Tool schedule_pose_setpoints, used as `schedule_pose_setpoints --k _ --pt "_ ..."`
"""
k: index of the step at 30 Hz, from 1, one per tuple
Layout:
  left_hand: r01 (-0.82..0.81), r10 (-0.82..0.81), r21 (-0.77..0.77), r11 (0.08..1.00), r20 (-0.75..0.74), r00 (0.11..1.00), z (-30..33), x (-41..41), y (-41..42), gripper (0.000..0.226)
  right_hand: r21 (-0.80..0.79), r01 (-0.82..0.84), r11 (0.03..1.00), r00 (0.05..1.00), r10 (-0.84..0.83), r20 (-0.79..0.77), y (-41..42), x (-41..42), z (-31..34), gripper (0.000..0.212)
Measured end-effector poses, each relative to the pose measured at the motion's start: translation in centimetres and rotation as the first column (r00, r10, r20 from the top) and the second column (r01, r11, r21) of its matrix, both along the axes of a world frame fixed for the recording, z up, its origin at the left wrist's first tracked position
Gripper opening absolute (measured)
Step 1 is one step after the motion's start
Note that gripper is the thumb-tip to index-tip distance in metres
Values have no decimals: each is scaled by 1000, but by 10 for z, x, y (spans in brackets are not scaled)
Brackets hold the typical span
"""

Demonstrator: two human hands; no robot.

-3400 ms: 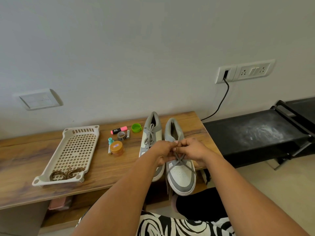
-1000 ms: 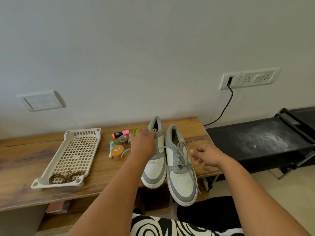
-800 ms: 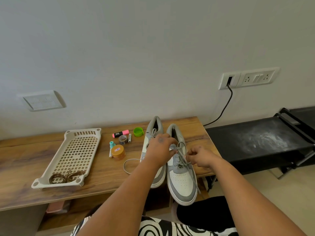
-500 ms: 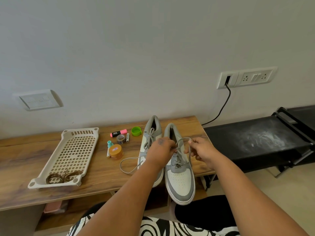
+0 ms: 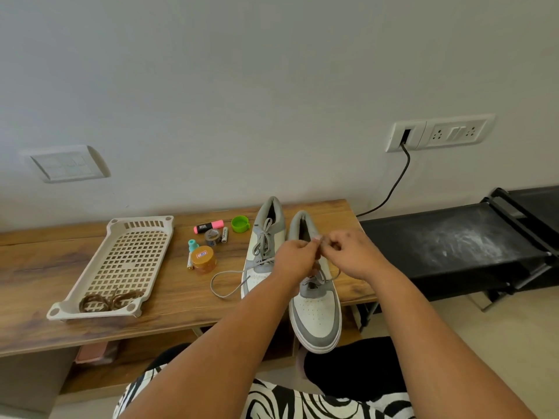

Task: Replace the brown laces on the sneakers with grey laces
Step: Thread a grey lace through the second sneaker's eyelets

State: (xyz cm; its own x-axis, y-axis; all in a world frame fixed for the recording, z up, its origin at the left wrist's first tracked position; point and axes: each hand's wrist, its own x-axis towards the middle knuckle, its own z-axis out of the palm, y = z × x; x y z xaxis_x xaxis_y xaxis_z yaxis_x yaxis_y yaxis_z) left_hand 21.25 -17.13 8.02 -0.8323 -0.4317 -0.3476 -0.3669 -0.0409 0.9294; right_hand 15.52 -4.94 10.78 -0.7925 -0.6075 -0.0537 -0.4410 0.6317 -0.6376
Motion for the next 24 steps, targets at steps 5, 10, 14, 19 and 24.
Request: schedule_pose_setpoints --k 5,10,14,19,24 --pt "-108 91 378 920 61 994 5 3 -2 11 163 -94 982 985 116 -127 -4 14 11 34" --pt "-189 170 462 867 84 982 6 2 -15 19 467 -116 877 993 115 31 6 12 12 11" --pt "-213 202 398 892 71 977 3 0 -21 13 489 -88 868 992 33 121 12 11 15 8" --pt "-160 171 281 946 -15 985 4 0 -22 19 563 13 826 975 -135 176 11 11 20 6" --pt "-43 36 -50 998 -139 990 -4 -2 -27 21 403 -48 914 902 -134 411 12 9 28 14"
